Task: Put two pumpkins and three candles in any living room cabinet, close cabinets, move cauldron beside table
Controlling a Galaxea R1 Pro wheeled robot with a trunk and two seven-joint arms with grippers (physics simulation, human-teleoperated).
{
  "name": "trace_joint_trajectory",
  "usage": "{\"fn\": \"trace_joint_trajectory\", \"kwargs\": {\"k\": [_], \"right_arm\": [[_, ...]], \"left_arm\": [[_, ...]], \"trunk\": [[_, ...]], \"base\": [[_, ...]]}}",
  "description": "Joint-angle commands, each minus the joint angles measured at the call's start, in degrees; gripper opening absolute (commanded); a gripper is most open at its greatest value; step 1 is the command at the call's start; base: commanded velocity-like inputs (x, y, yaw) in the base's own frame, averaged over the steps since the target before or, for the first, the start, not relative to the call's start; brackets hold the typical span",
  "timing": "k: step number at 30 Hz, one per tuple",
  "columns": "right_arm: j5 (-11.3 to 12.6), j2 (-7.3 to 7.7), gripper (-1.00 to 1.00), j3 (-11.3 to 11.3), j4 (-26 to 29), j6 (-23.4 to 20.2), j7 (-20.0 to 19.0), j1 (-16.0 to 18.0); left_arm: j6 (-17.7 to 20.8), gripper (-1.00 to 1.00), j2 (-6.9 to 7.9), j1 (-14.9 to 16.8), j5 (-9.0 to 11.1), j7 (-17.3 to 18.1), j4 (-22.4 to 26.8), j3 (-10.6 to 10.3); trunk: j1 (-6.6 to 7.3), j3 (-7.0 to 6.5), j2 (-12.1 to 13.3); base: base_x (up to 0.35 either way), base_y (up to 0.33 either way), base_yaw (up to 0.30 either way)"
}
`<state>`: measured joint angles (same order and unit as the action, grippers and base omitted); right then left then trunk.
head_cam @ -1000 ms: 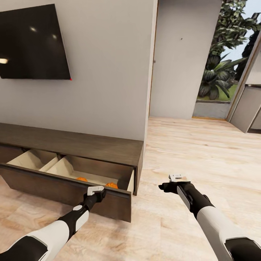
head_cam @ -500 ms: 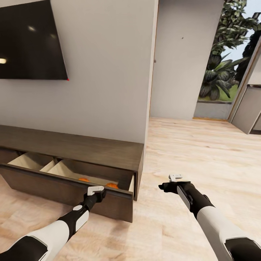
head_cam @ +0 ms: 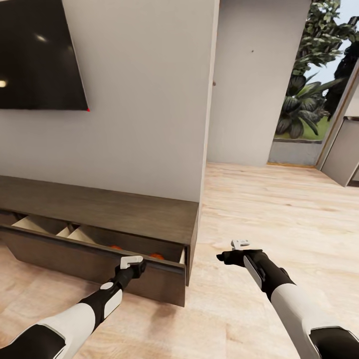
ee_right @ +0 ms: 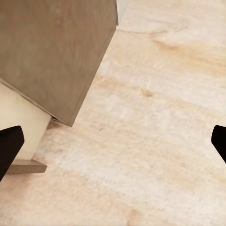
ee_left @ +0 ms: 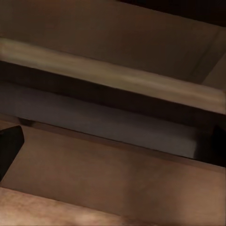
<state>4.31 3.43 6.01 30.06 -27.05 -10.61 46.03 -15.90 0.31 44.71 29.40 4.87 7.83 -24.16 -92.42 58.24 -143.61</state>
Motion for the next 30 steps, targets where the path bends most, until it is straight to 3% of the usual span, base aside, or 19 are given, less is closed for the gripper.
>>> {"fn": "trace_joint_trajectory", "kwargs": {"k": [1,21,30], "right_arm": [[0.44,0.08,1.0,0.37,0.09,-0.28,0.09,0.02],[0.44,0.08,1.0,0.38,0.09,-0.28,0.07,0.02],[0.44,0.08,1.0,0.4,0.09,-0.28,0.07,0.02]], "left_arm": [[-0.19,1.0,0.04,0.03,0.78,0.14,-4.49,-0.26],[-0.19,1.0,-0.05,0.03,0.75,0.14,-4.58,-0.28],[-0.23,1.0,-0.05,0.03,0.75,0.14,-4.65,-0.28]], "trunk": [[0.0,0.06,-0.01],[0.0,0.06,-0.01],[0.0,0.06,-0.01]], "base": [[0.008,0.0,0.0],[0.056,0.0,0.0],[0.178,0.0,0.0]]}}
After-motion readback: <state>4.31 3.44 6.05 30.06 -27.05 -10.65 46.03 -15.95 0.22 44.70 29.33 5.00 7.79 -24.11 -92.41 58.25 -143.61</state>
